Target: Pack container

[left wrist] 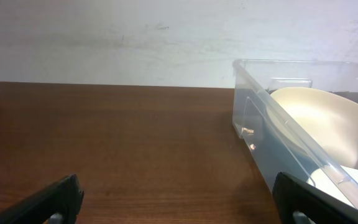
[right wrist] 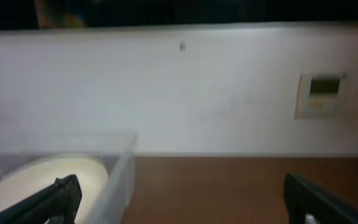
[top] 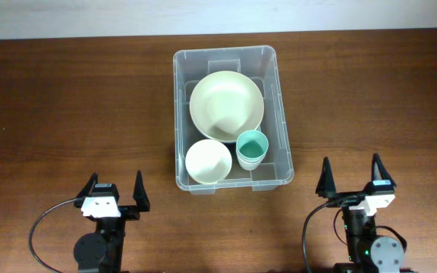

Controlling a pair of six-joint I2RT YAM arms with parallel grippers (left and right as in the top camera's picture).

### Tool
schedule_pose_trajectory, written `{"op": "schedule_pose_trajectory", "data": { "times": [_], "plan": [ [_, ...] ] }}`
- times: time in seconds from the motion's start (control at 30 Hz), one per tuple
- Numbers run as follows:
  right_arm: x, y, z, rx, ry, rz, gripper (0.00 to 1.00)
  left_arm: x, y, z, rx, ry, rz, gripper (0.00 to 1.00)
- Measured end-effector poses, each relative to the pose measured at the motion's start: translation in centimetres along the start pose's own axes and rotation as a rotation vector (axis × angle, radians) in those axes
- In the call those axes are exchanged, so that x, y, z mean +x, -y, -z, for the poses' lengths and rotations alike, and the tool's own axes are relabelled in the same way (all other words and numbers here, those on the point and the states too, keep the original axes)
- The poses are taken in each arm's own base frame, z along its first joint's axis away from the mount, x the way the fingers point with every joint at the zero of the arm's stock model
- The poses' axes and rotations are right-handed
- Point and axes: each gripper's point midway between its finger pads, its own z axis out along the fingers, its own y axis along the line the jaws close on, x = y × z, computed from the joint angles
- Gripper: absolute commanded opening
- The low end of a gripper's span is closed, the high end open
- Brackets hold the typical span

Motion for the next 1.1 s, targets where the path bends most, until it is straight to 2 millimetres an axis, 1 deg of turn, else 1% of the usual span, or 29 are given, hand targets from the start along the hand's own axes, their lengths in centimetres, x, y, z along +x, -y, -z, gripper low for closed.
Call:
{"op": "schedule_pose_trajectory", "data": {
  "times": [0.3,0.4,1.1],
  "plan": [
    [4.8,0.1,0.5,0.006,-0.194,-0.014,0.99,0.0,0.0,0.0,0.000,0.000,0.000,1.00],
    [5.9,0.1,0.7,0.008,-0.239,-0.018,0.99,0.0,0.0,0.0,0.000,0.000,0.000,1.00],
    [5.9,0.1,0.7,0.008,-0.240,-0.018,0.99,0.0,0.0,0.0,0.000,0.000,0.000,1.00]
  ]
}}
